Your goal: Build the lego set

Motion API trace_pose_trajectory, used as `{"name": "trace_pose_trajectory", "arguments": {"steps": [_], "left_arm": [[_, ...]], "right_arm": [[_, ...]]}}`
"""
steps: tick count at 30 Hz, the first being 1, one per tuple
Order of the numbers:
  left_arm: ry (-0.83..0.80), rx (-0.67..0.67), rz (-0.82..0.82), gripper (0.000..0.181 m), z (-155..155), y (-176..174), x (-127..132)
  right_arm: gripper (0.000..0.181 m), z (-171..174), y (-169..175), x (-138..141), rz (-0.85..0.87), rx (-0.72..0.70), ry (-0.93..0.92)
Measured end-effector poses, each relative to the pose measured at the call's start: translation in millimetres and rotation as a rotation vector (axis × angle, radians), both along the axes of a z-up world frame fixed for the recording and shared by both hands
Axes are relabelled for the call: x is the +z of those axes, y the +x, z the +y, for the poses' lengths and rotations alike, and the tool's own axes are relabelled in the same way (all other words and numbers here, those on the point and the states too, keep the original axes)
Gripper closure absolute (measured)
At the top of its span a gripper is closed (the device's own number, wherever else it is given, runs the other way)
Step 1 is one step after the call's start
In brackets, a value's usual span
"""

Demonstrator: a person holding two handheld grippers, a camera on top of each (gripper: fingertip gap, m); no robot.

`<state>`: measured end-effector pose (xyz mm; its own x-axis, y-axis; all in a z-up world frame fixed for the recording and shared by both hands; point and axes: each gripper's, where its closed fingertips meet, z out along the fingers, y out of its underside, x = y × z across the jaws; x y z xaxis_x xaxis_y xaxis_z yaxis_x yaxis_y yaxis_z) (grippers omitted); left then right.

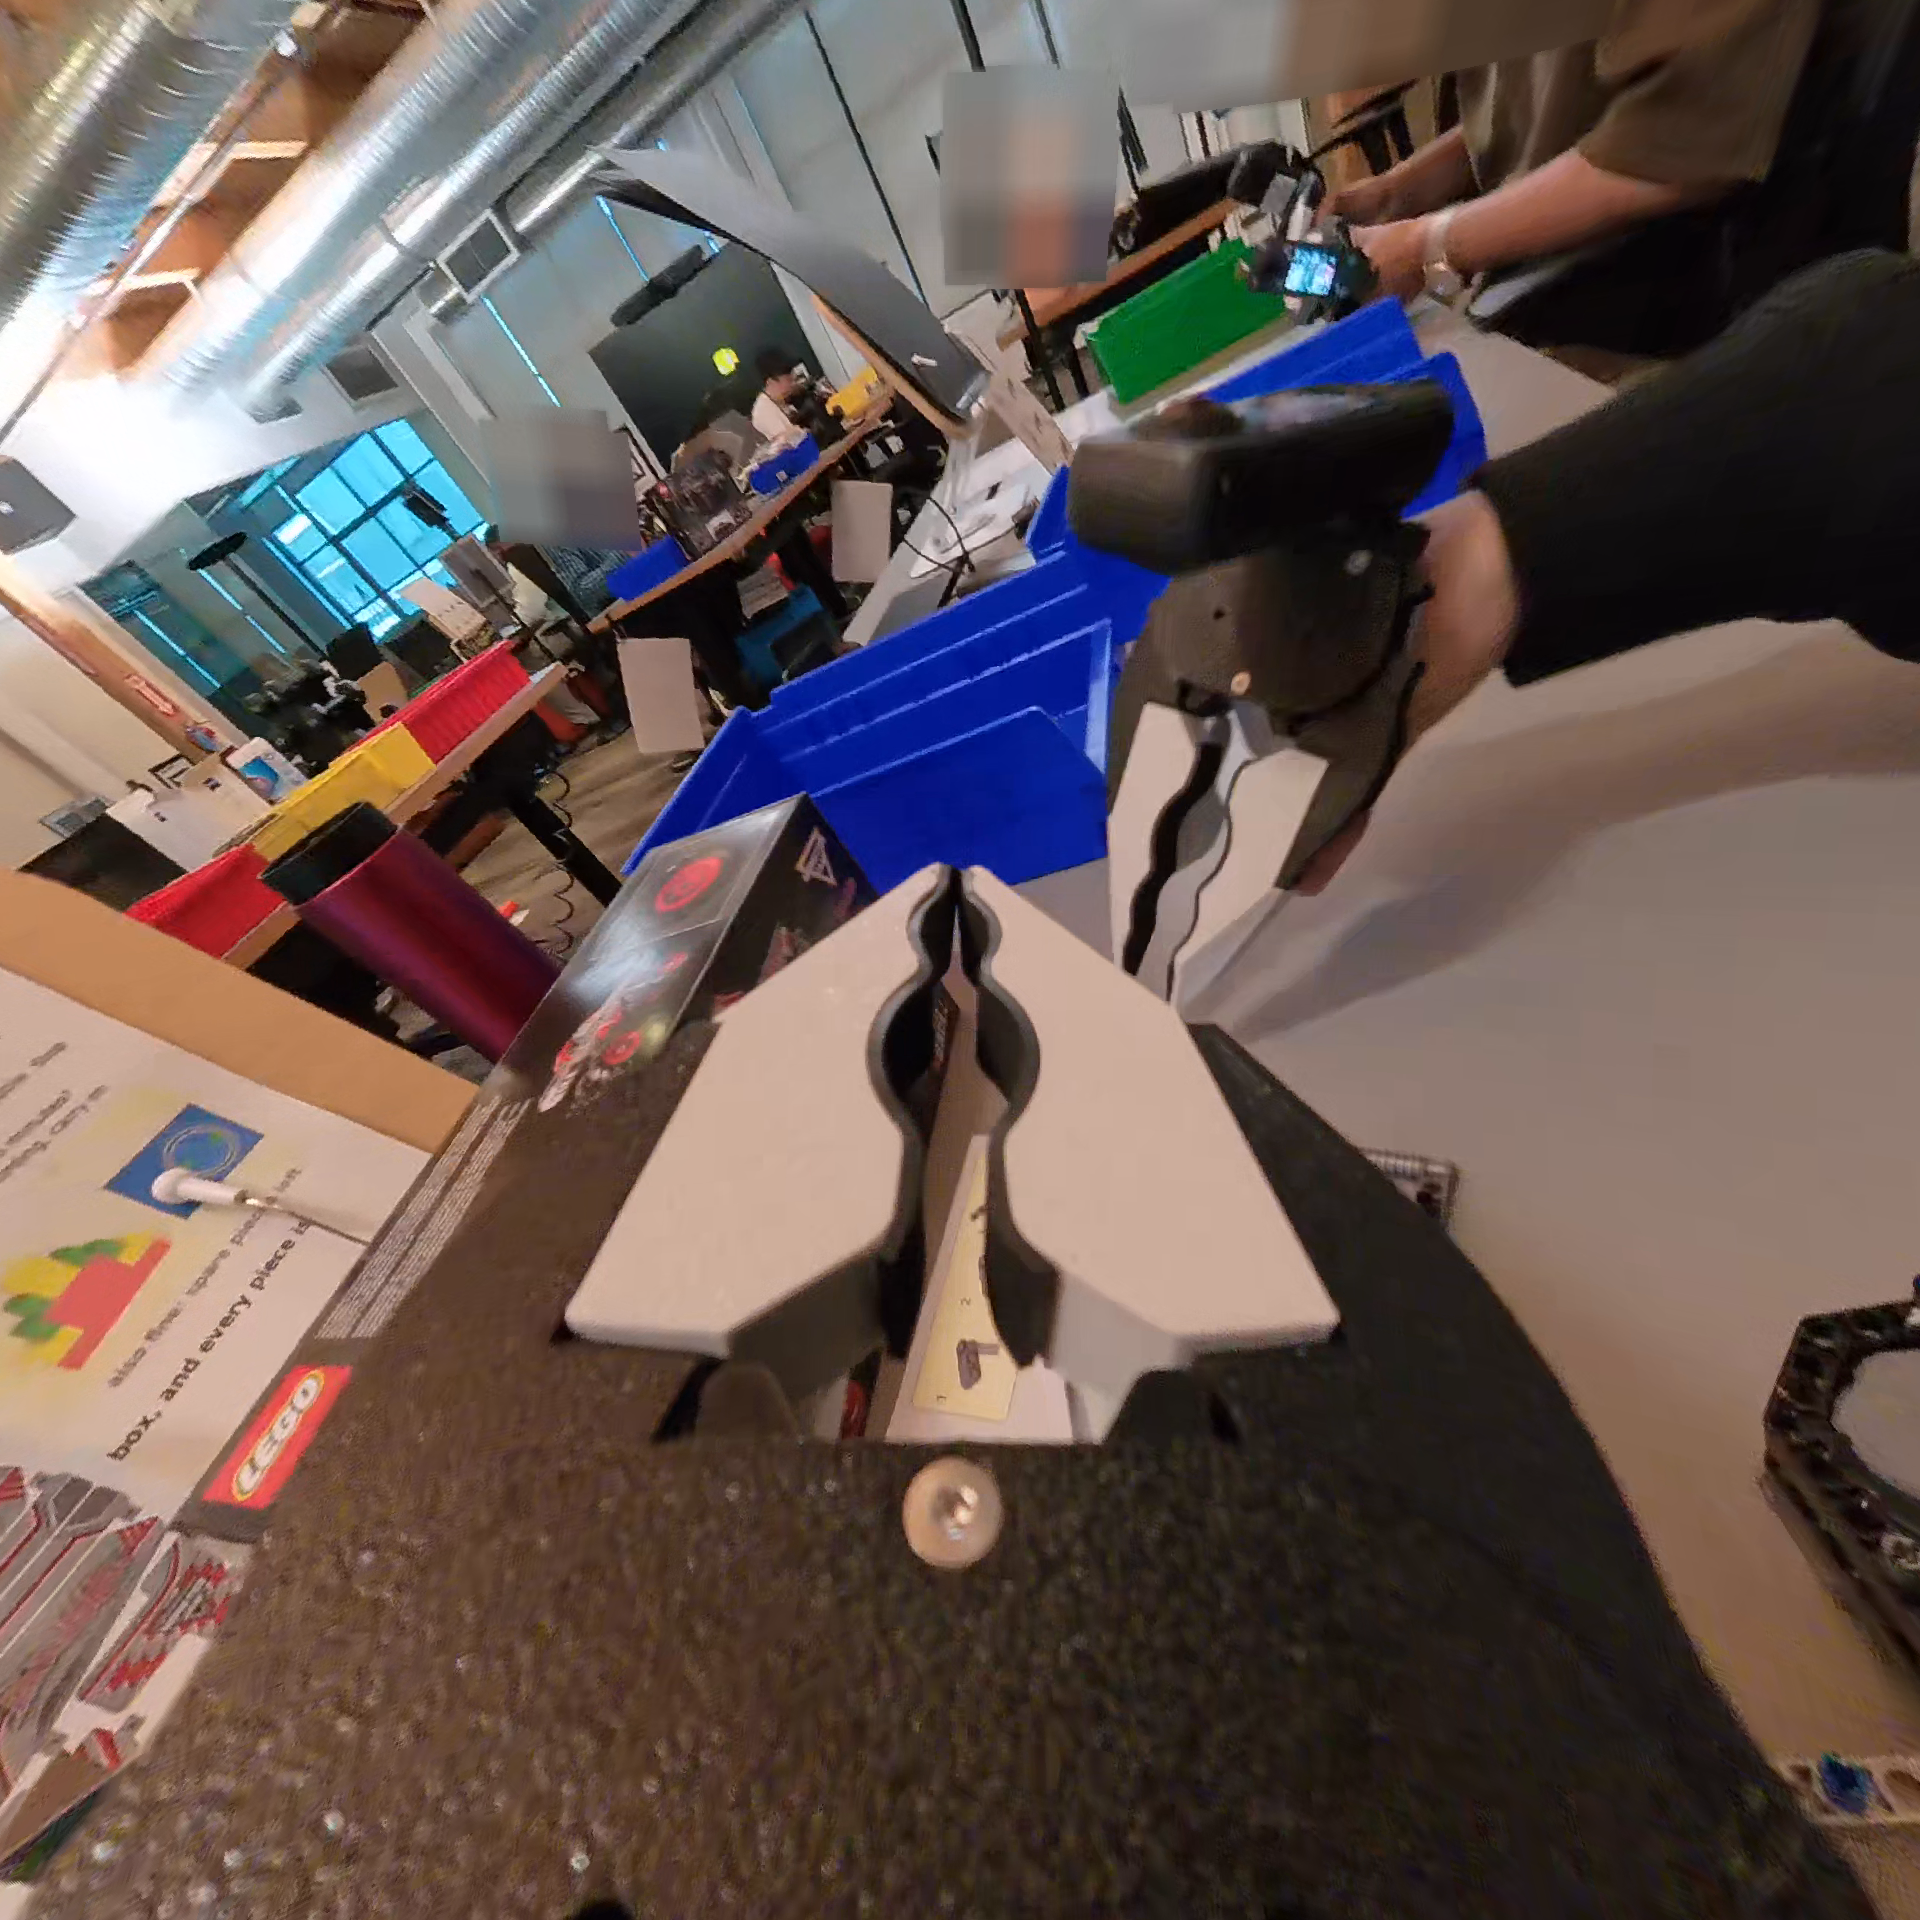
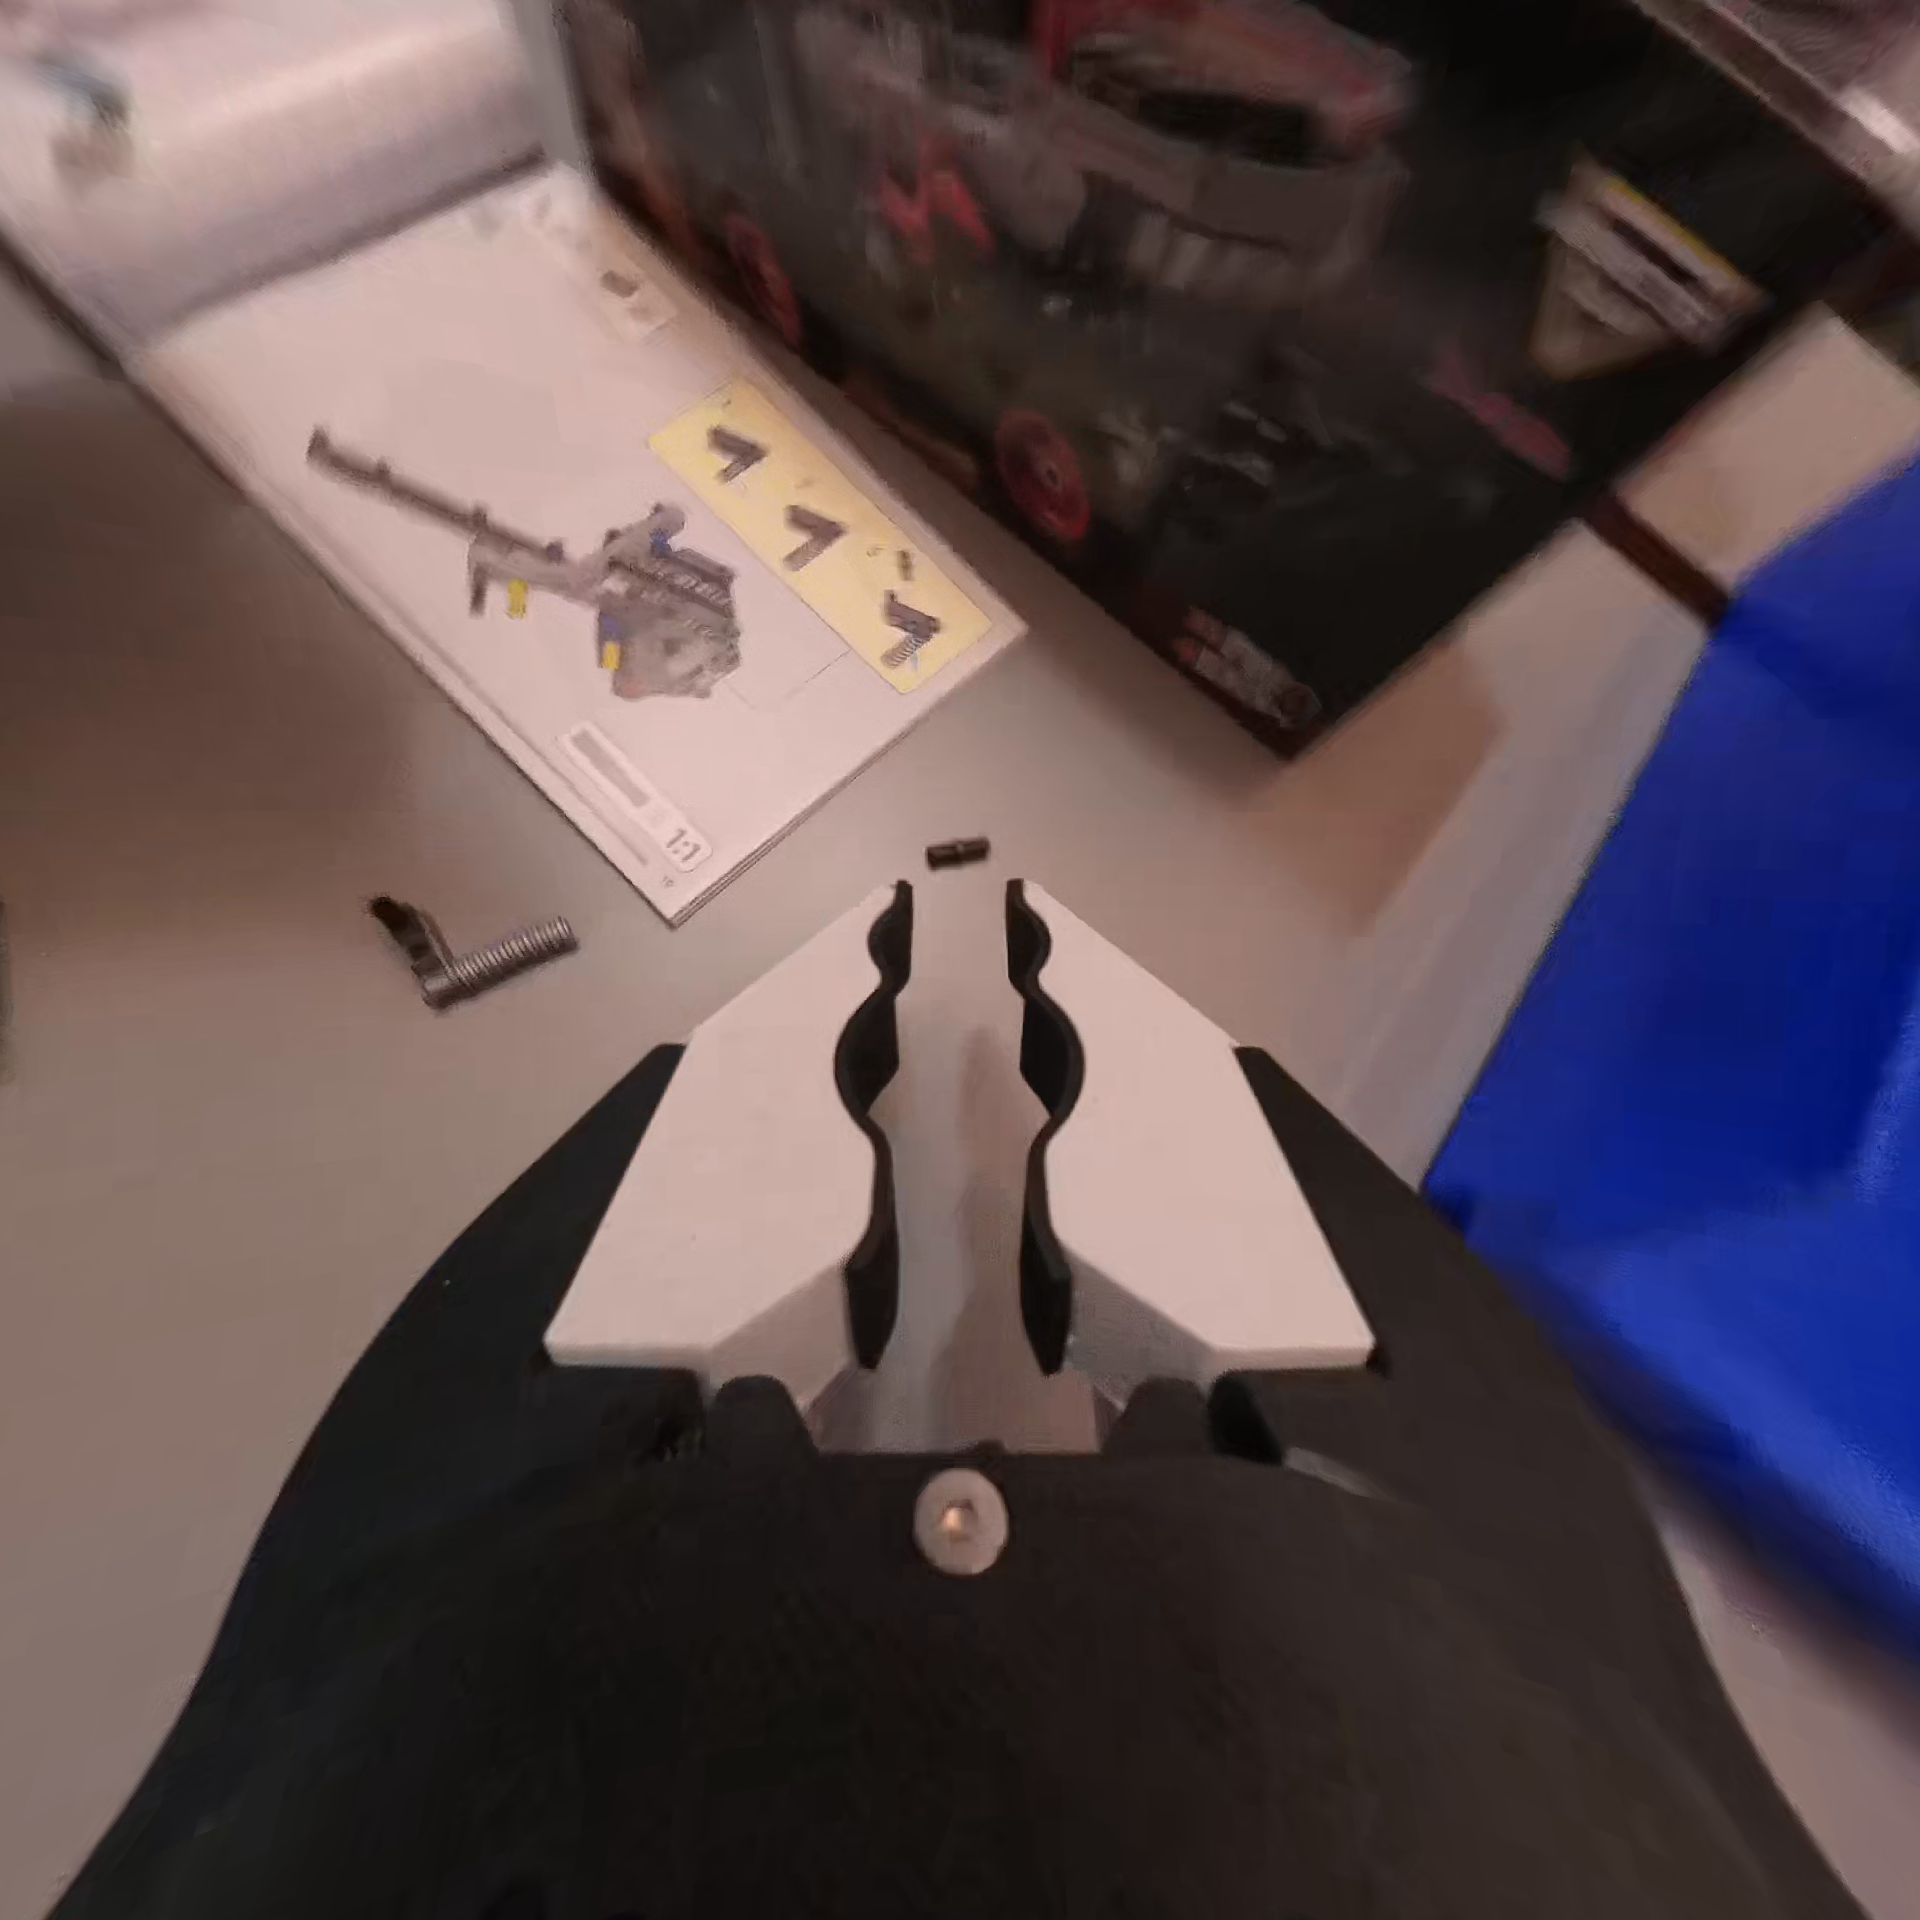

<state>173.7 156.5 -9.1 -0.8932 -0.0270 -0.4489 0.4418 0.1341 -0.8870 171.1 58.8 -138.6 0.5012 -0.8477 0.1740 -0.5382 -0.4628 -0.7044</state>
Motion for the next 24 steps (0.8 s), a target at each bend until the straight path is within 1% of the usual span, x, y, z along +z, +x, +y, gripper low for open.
{"name": "trace_pose_trajectory", "arguments": {"steps": [2,4,6,7,8,9,10,12,13,16,20,24], "left_arm": [[0.018,-0.020,-0.005,0.181,-1.4,-2.4,-4.6],[0.029,-0.028,0.010,0.181,-1.7,-2.1,-6.7],[0.032,-0.027,0.019,0.181,-1.2,0.5,-7.9],[0.034,-0.031,0.026,0.181,-1.0,1.3,-8.6],[0.032,-0.030,0.032,0.181,-0.7,2.8,-8.9],[0.029,-0.030,0.040,0.181,-0.4,4.3,-9.1],[0.029,-0.032,0.049,0.181,0.0,5.2,-9.3],[0.023,-0.033,0.062,0.181,1.0,7.9,-8.7],[0.020,-0.033,0.066,0.181,1.7,9.1,-8.3],[0.019,-0.032,0.077,0.181,3.0,12.2,-8.3],[0.028,-0.028,0.078,0.181,2.7,14.9,-11.7],[0.038,-0.028,0.093,0.181,1.5,16.9,-16.5]], "right_arm": [[0.165,12.0,3.4,-15.9,0.012,0.229,-0.165],[0.167,5.8,6.1,-31.7,0.095,0.352,-0.319],[0.166,-0.3,10.0,-38.2,0.118,0.484,-0.457],[0.161,-3.3,13.7,-38.8,0.113,0.539,-0.523],[0.151,-6.9,16.2,-39.7,0.129,0.579,-0.569],[0.151,-11.1,19.1,-39.3,0.148,0.608,-0.610],[0.153,-11.4,21.5,-37.8,0.152,0.651,-0.634],[0.159,-3.3,22.2,-35.7,0.162,0.744,-0.605],[0.166,-1.0,24.2,-34.9,0.164,0.775,-0.600],[0.176,-0.4,27.4,-35.5,0.190,0.876,-0.633],[0.175,-2.3,24.1,-43.7,0.275,0.974,-0.679],[0.168,0.4,25.7,-49.2,0.296,1.026,-0.710]]}}
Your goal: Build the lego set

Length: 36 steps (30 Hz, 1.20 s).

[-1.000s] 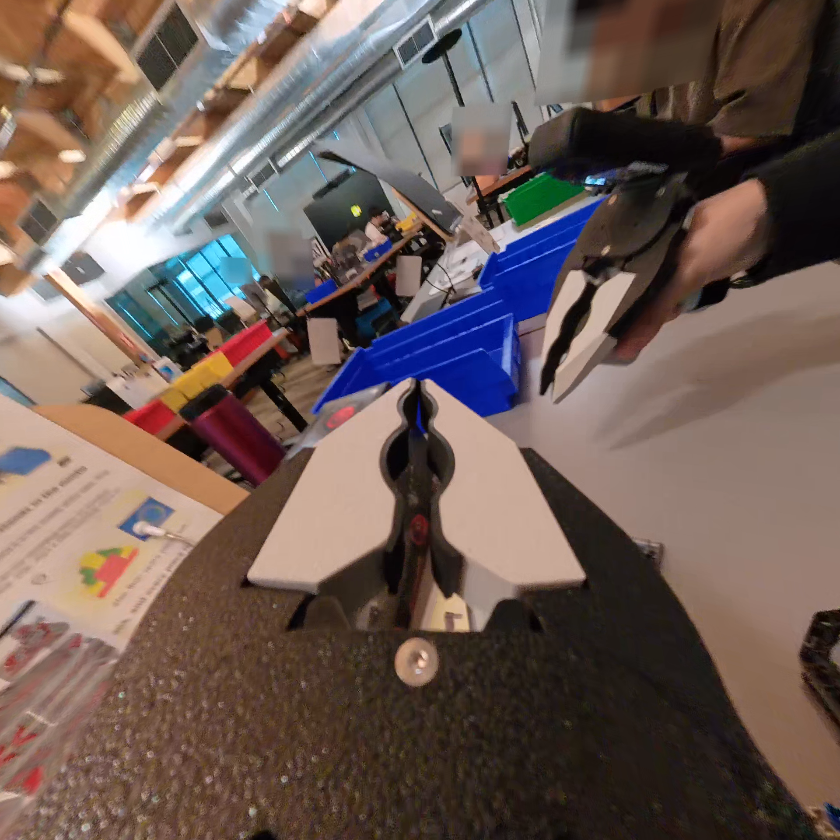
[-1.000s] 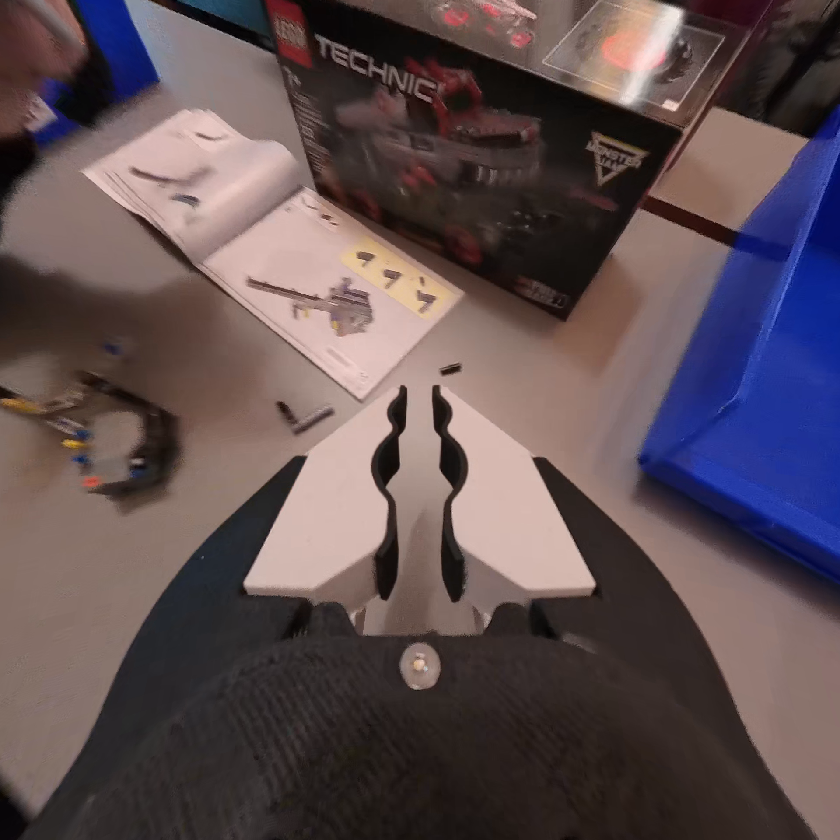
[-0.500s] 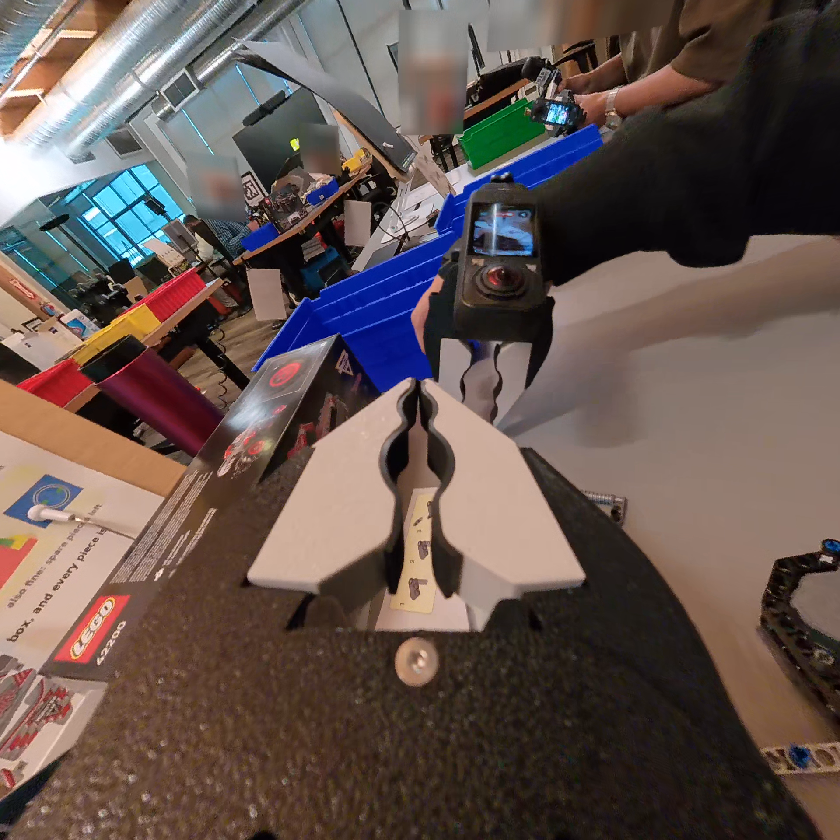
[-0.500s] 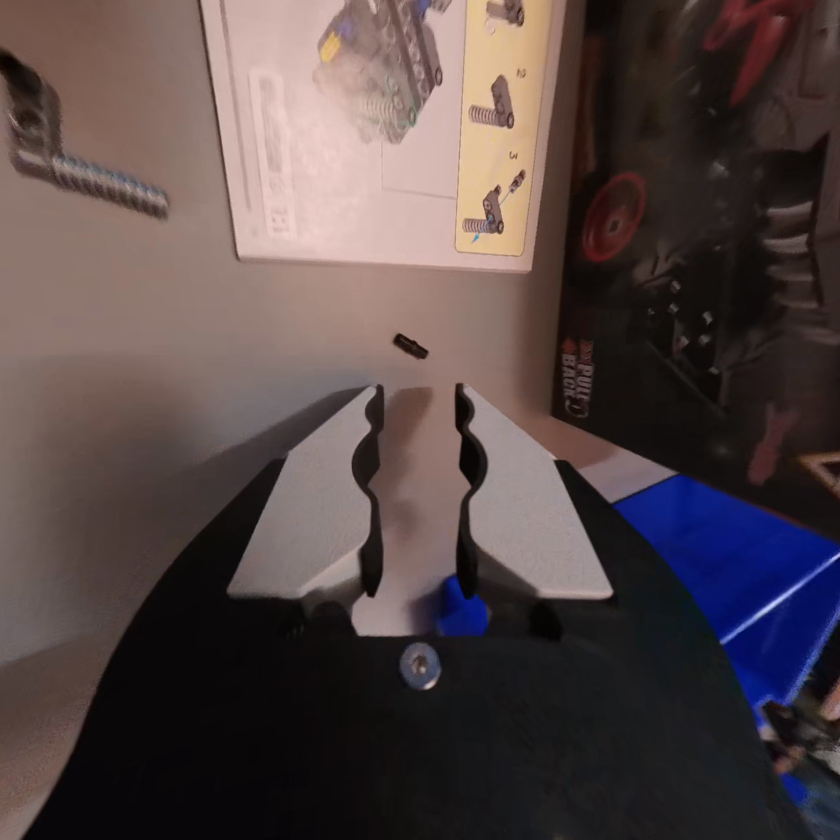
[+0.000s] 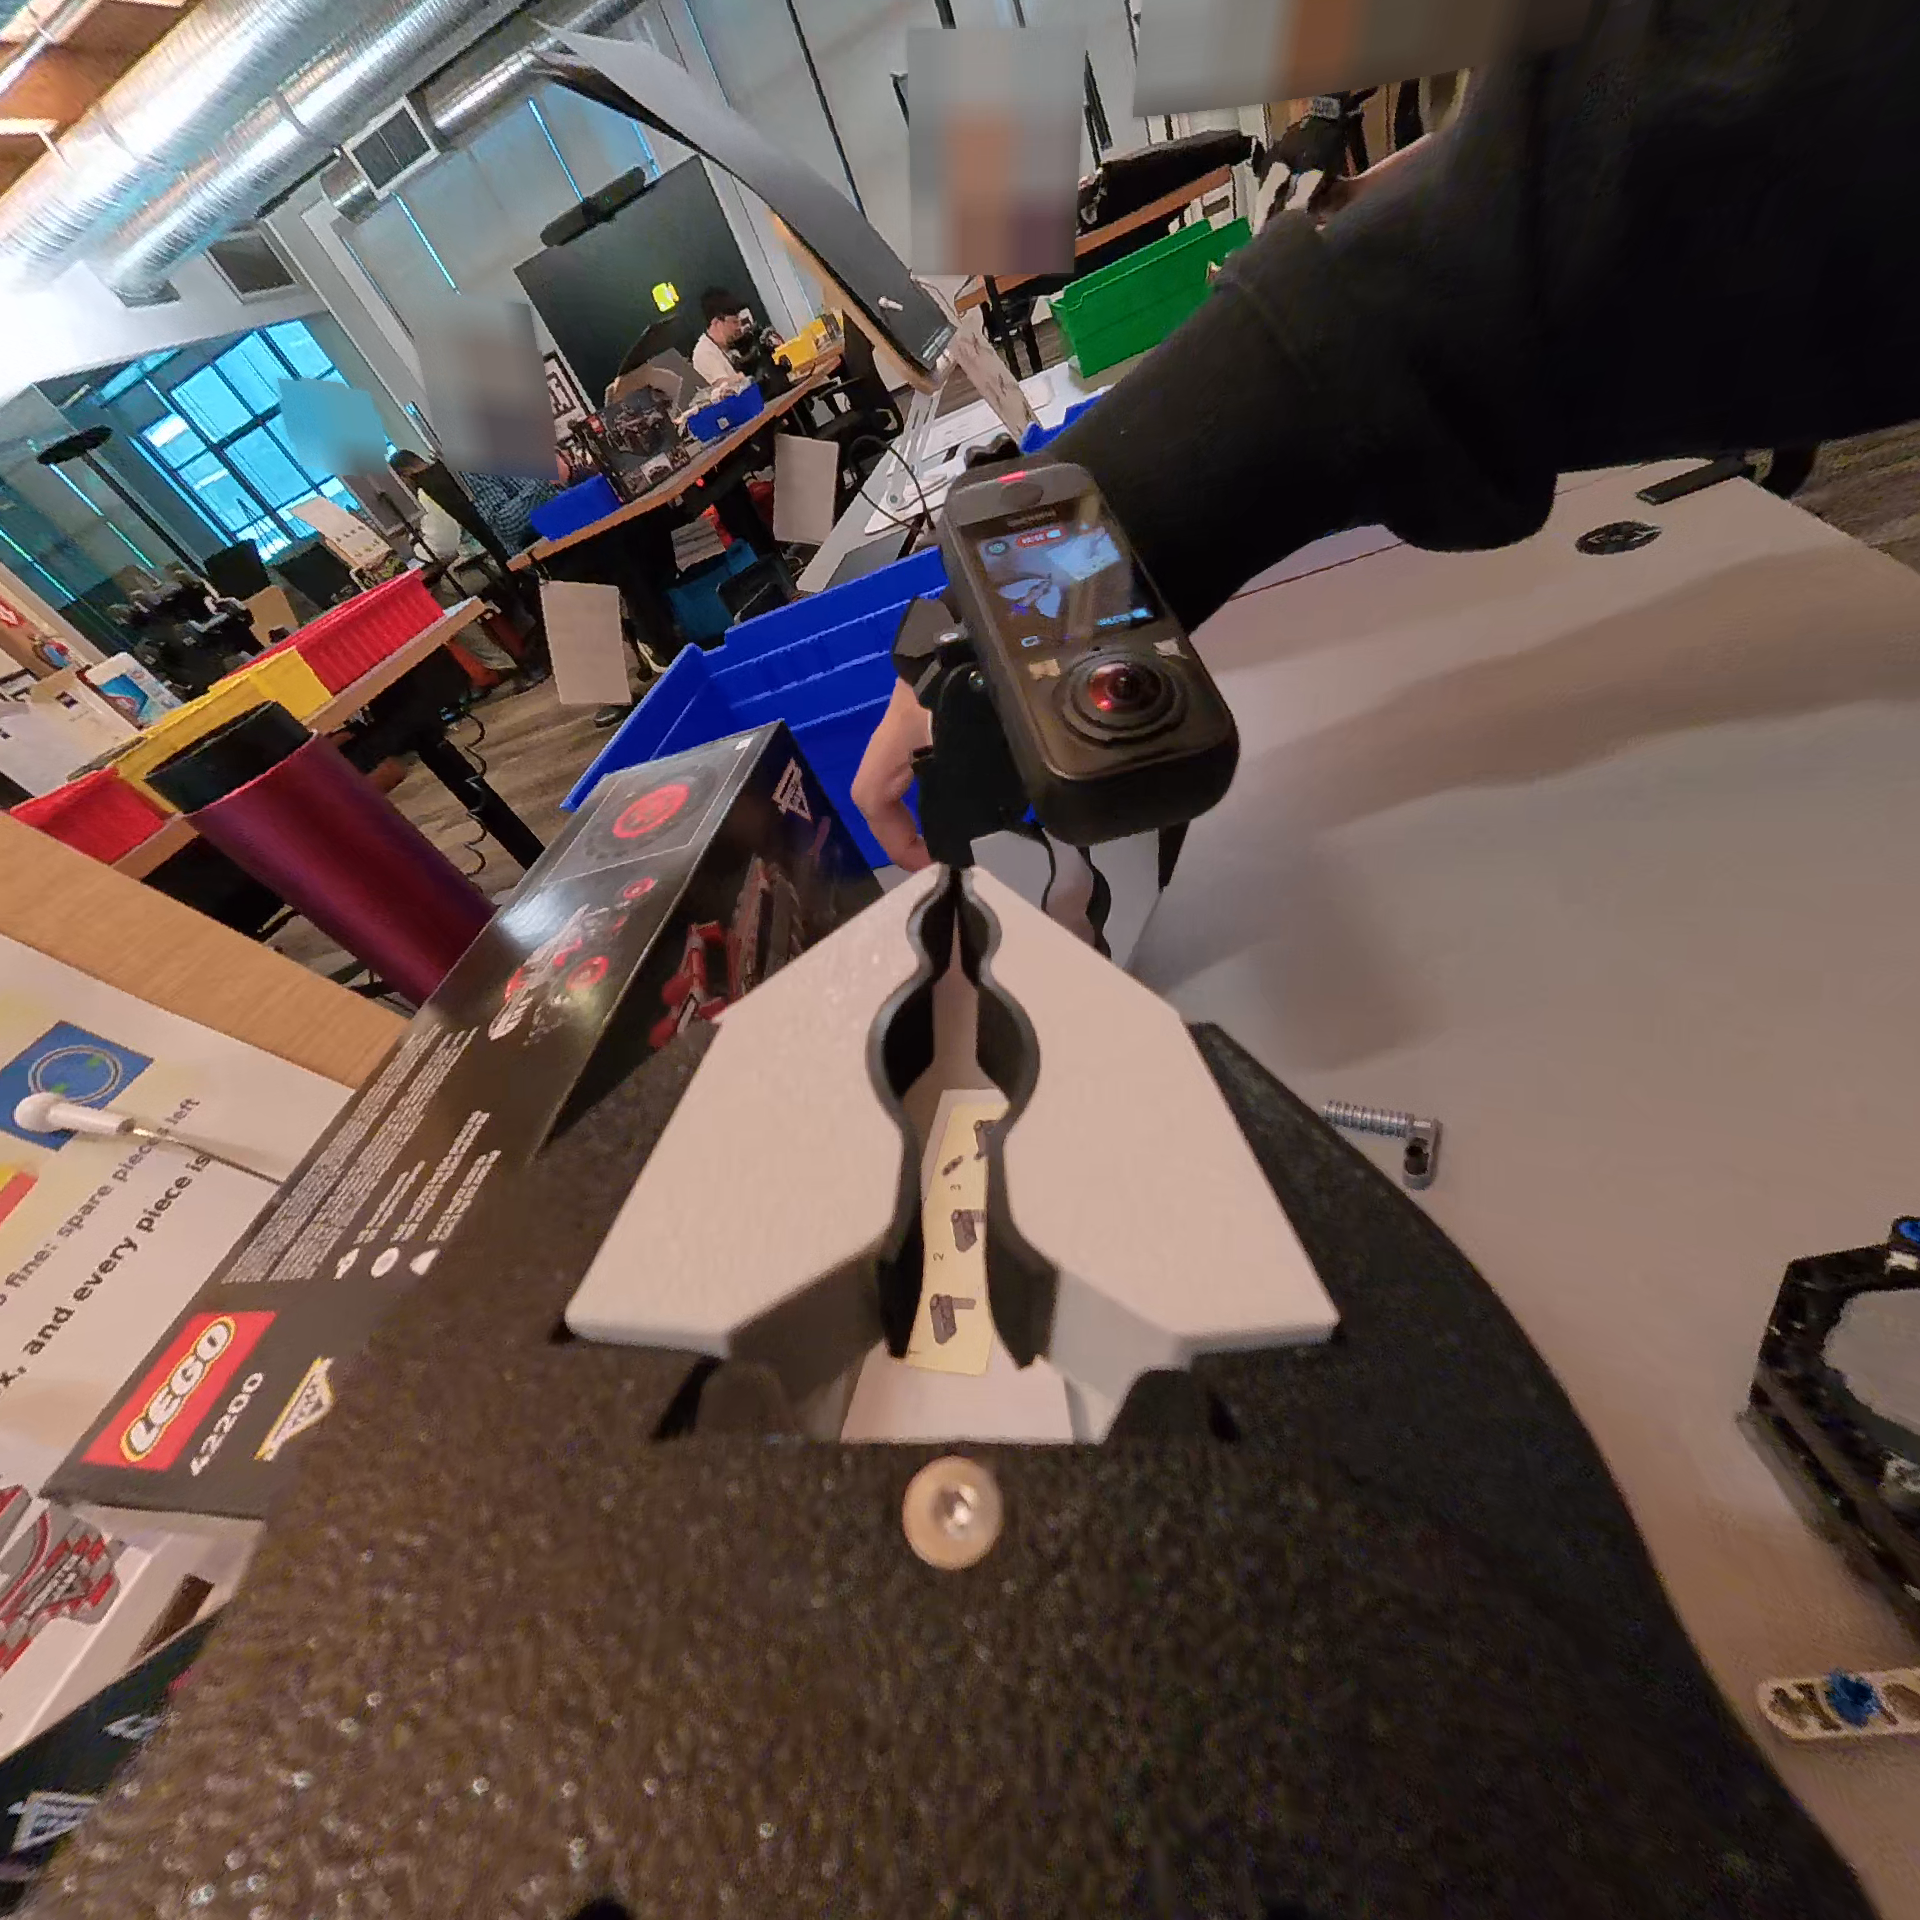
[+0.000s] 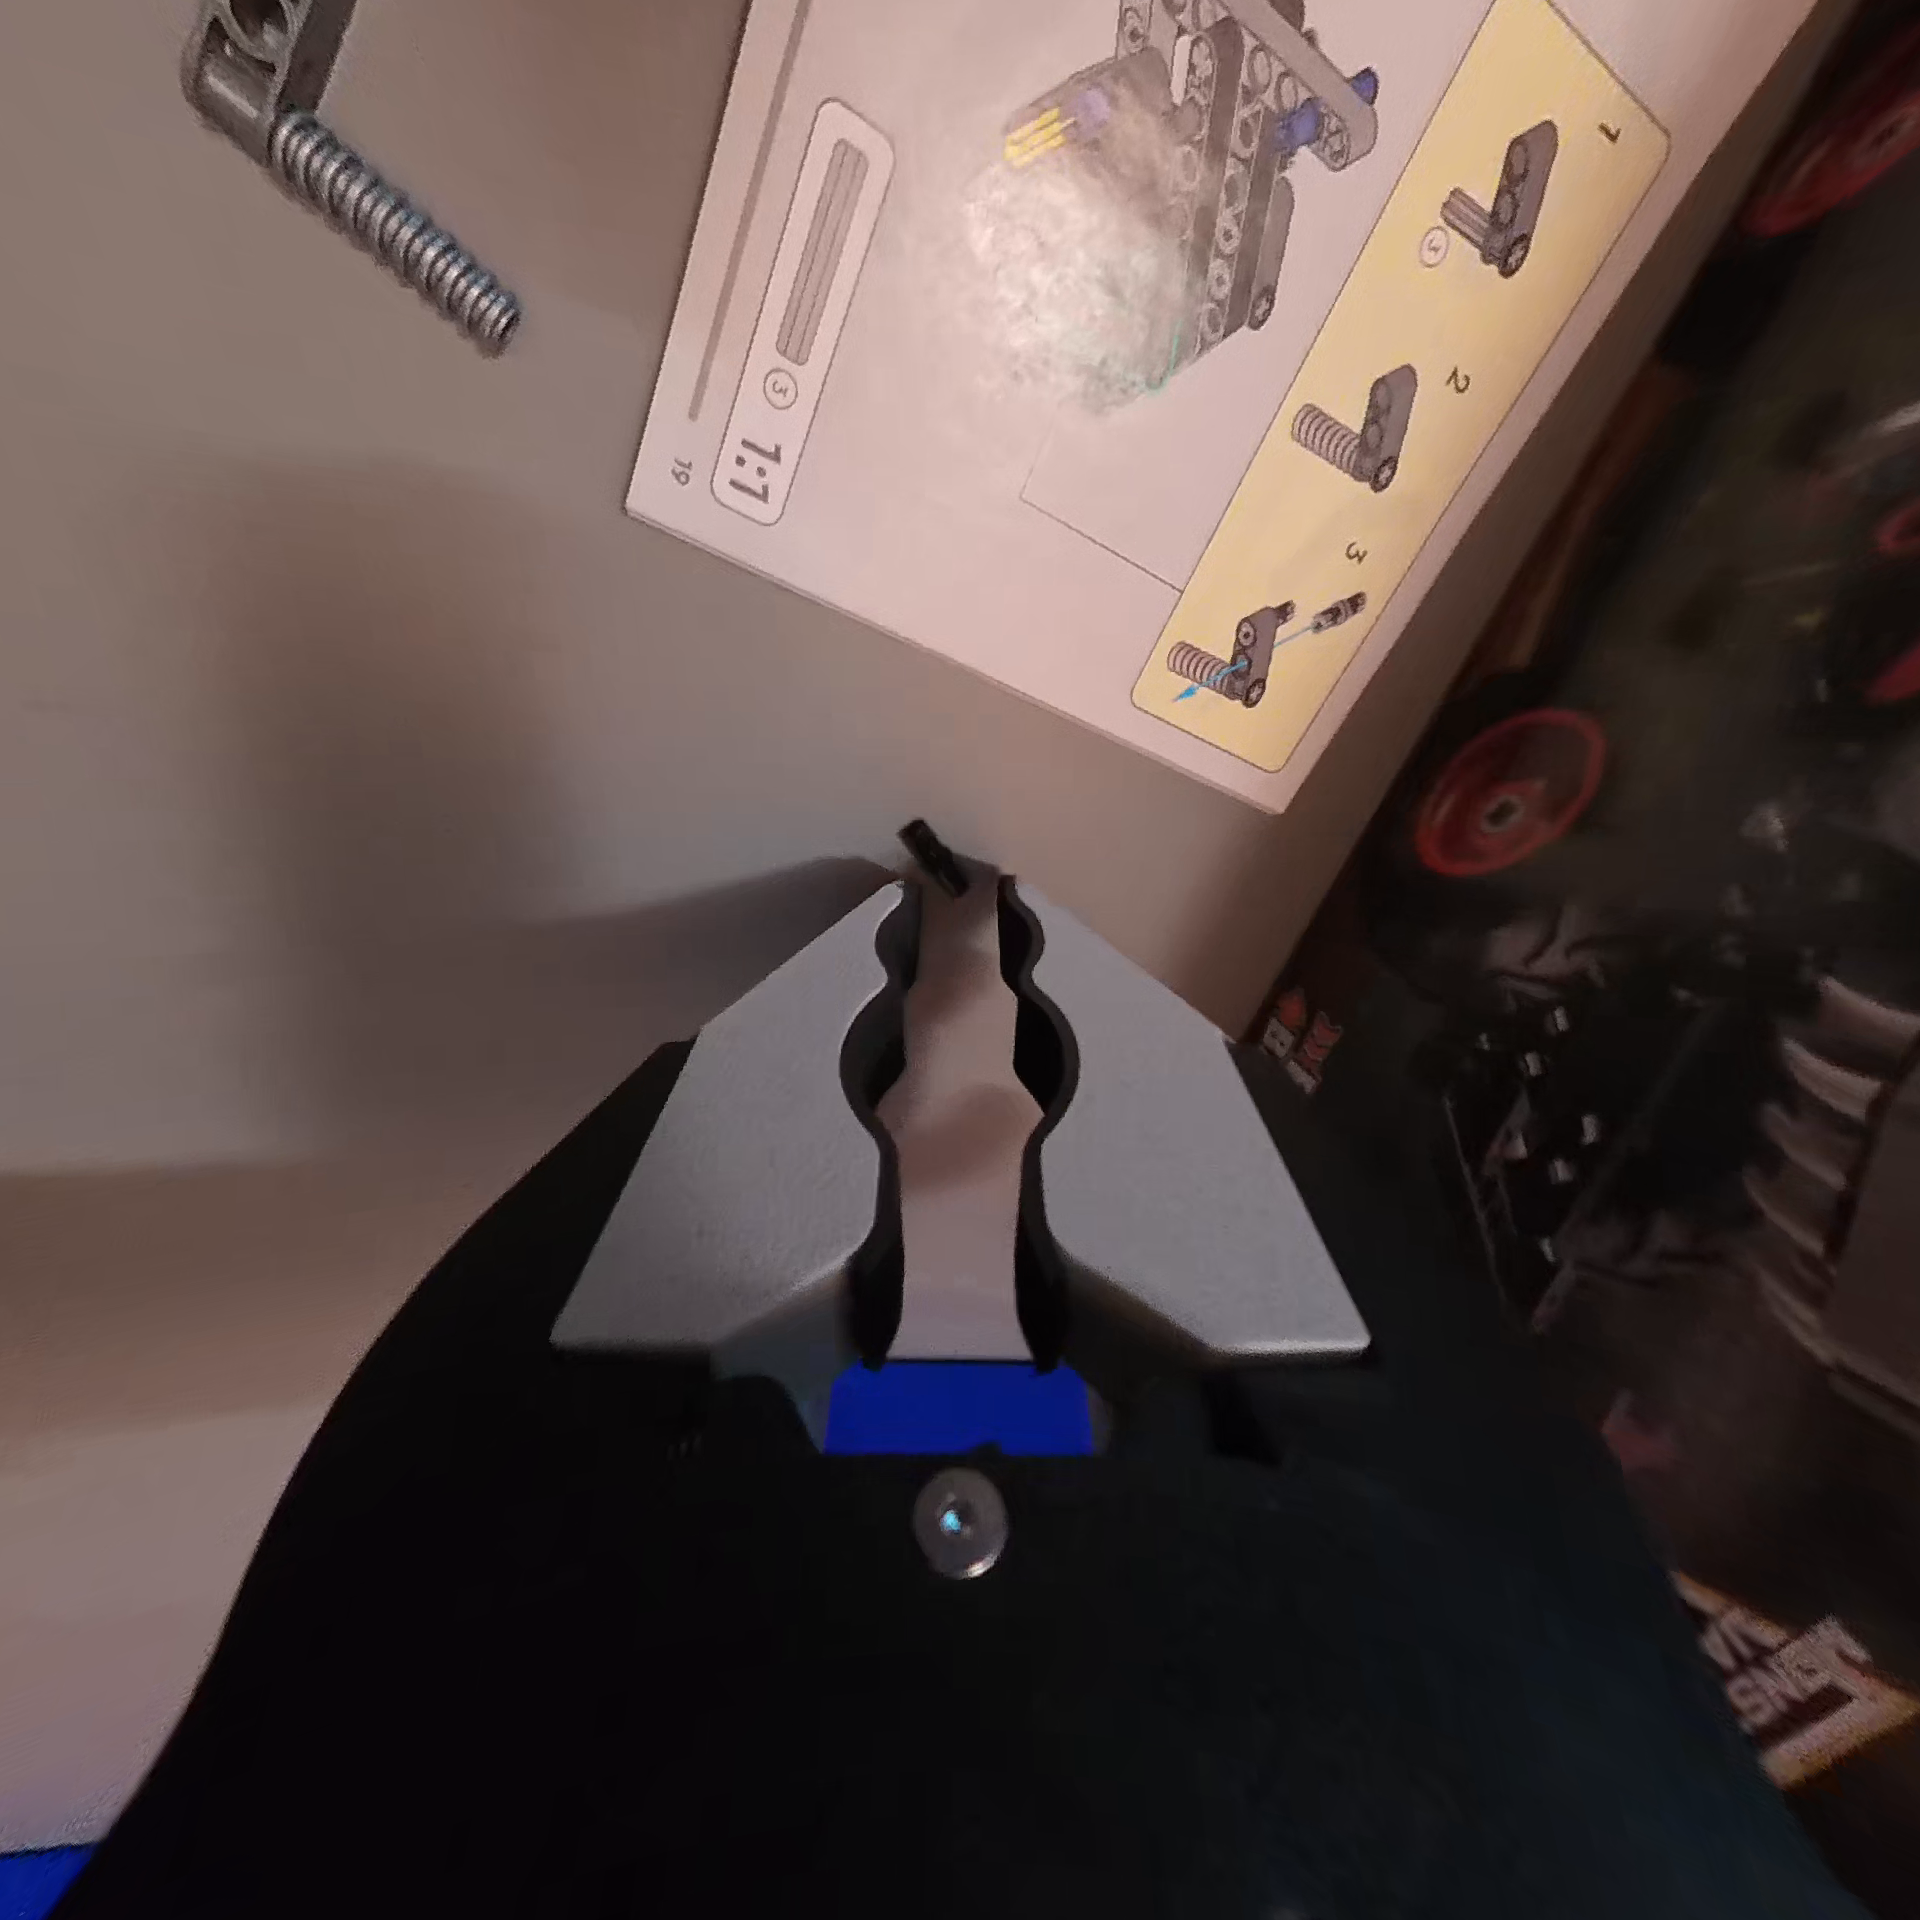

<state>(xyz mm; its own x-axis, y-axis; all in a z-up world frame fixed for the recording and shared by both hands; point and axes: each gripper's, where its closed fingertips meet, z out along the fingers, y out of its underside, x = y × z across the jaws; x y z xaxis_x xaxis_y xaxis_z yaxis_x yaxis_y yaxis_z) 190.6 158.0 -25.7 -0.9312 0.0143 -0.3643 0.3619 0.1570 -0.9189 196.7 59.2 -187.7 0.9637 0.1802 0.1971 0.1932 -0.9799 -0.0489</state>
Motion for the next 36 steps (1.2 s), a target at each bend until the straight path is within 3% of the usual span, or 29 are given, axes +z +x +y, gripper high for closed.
{"name": "trace_pose_trajectory", "arguments": {"steps": [3,9,12,14,17,20,21,25,28,32,36], "left_arm": [[0.005,0.000,0.007,0.181,-0.7,0.9,-2.6],[0.037,-0.023,0.045,0.181,-3.9,-3.5,-11.3],[0.073,-0.046,0.059,0.181,-6.1,-8.6,-18.0],[0.080,-0.071,0.048,0.181,-7.6,-13.8,-19.9],[0.070,-0.129,0.037,0.175,-9.3,-26.3,-19.0],[0.068,-0.175,0.093,0.174,-10.5,-37.7,-16.4],[0.060,-0.197,0.133,0.172,-10.6,-42.9,-13.1],[0.068,-0.281,0.276,0.166,-9.2,-63.7,-1.9],[0.081,-0.305,0.297,0.163,-7.5,-74.4,4.0],[0.130,-0.239,0.266,0.163,-8.3,-73.6,1.8],[0.145,-0.220,0.252,0.166,-8.8,-73.6,0.0]], "right_arm": [[0.177,-1.0,-0.2,-2.1,0.029,-0.031,0.002],[0.179,-0.6,-1.2,-1.6,0.038,-0.151,0.071],[0.179,0.8,-1.5,6.8,-0.027,-0.319,0.191],[0.179,8.0,0.8,26.7,-0.109,-0.480,0.373],[0.179,41.9,-13.8,74.3,-0.089,-0.707,0.843],[0.179,65.2,-38.5,117.4,-0.071,-0.797,1.167],[0.179,63.7,-40.5,127.2,-0.145,-0.844,1.207],[0.179,63.7,-58.9,149.3,-0.506,-0.836,1.066],[0.179,66.0,-66.9,152.7,-0.715,-0.767,0.820],[0.179,71.4,-70.6,156.8,-0.913,-0.631,0.501],[0.179,84.2,-71.9,162.1,-1.001,-0.536,0.362]]}}
